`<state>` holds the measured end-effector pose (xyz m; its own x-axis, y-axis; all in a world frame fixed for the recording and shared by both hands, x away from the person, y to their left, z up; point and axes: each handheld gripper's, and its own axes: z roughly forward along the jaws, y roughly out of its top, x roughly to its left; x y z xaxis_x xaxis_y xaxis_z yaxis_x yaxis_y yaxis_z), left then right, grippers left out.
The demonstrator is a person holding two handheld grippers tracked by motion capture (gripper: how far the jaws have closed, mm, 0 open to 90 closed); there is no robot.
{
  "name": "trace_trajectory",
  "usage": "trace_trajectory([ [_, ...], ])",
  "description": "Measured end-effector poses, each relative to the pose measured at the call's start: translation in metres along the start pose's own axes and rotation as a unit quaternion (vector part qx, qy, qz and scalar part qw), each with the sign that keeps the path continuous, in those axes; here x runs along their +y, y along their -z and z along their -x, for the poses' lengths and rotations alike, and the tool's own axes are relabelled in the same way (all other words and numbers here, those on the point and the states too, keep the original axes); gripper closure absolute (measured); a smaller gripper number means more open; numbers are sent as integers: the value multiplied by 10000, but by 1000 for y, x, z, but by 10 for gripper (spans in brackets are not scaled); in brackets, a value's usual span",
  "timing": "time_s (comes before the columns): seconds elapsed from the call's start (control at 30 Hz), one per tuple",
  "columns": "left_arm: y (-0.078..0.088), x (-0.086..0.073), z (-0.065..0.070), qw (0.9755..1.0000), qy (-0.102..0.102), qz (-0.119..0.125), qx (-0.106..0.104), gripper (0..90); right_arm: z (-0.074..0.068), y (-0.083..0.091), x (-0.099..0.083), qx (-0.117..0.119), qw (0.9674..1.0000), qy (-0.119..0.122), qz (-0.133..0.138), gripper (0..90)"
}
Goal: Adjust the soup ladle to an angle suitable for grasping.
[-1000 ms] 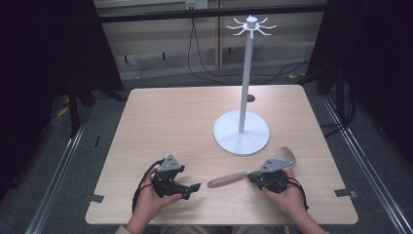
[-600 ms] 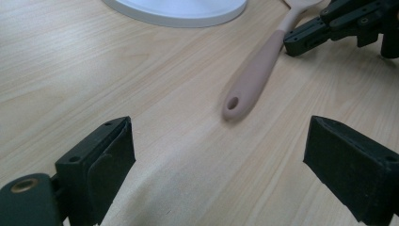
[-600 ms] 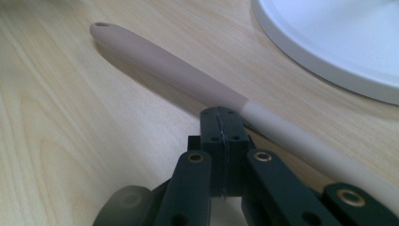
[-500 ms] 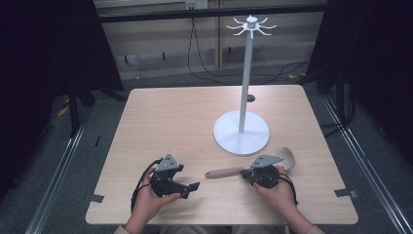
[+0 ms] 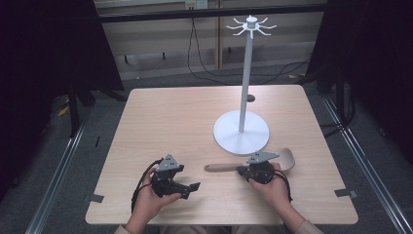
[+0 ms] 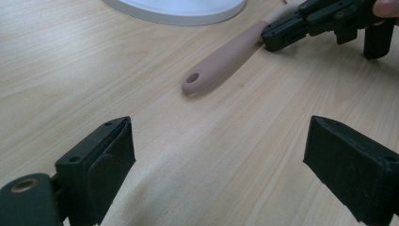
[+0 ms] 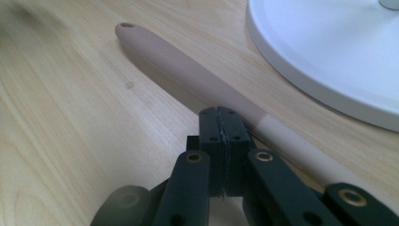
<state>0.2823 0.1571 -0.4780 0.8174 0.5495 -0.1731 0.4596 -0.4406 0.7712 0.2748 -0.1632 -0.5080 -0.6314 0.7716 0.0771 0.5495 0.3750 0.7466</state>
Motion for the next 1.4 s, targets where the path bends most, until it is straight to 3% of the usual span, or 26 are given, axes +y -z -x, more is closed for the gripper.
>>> trace_trajectory([
  [0.47,-1,-1,-1,10000,39,5,-24,90,4,-12,9,29,10000,-85,22,891],
  [0.63,0,-1,-1,10000,38,-9,-19,89,3,-12,12,114,9999,6,-65,878],
  [1.03,1,-2,-1,10000,39,-10,-36,89,6,-4,16,211,9981,413,-397,841],
  [1.23,0,-2,0,10000,40,-19,-32,89,12,7,26,255,9940,840,-655,808],
  [1.4,-1,-2,0,10000,30,-27,-41,89,19,13,34,307,9910,968,-869,782],
])
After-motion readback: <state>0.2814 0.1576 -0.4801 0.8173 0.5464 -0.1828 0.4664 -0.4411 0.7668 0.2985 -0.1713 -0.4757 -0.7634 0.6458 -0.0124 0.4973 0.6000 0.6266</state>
